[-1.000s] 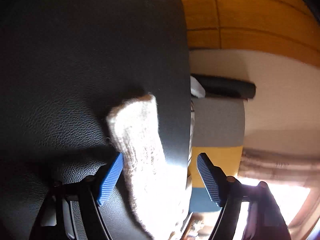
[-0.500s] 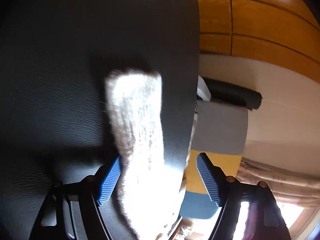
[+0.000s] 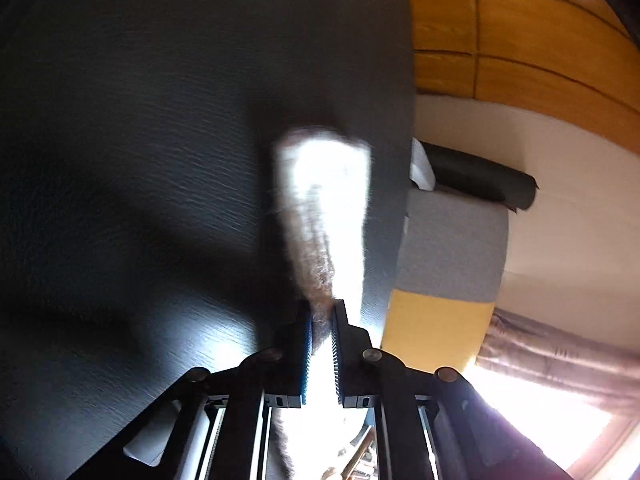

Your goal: Fold clothes

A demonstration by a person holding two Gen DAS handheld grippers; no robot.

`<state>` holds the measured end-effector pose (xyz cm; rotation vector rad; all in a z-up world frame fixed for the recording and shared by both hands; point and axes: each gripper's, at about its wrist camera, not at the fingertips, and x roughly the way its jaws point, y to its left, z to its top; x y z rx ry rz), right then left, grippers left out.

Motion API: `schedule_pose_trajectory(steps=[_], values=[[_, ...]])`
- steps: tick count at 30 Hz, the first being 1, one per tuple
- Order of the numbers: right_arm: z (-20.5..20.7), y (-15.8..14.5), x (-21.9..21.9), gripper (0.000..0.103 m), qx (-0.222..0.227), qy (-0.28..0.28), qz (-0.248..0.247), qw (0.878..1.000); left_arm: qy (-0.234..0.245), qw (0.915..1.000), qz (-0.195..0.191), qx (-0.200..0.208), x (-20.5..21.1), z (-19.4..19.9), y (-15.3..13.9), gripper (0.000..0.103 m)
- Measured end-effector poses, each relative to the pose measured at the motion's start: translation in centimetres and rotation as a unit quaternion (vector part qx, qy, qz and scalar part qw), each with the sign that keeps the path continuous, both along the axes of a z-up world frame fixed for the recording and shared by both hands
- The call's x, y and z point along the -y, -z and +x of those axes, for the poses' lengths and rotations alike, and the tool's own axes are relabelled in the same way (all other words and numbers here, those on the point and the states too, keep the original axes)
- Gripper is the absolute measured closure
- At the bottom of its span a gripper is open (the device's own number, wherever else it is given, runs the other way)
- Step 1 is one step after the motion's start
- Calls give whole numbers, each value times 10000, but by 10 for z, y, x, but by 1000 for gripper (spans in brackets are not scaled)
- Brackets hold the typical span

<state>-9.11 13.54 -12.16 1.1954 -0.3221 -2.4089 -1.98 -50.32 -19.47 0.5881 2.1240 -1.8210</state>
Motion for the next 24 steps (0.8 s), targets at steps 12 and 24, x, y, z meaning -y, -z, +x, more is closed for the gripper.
schedule_pose_trajectory(steps=[12, 24], values=[[-1, 0, -7, 11, 26, 74, -364, 9993, 1982, 9743, -663, -834, -147, -84, -77, 96], [-4, -13, -10, 12, 144, 57, -375, 9992, 4082, 9050, -1118, -433, -337, -141, -53, 97]])
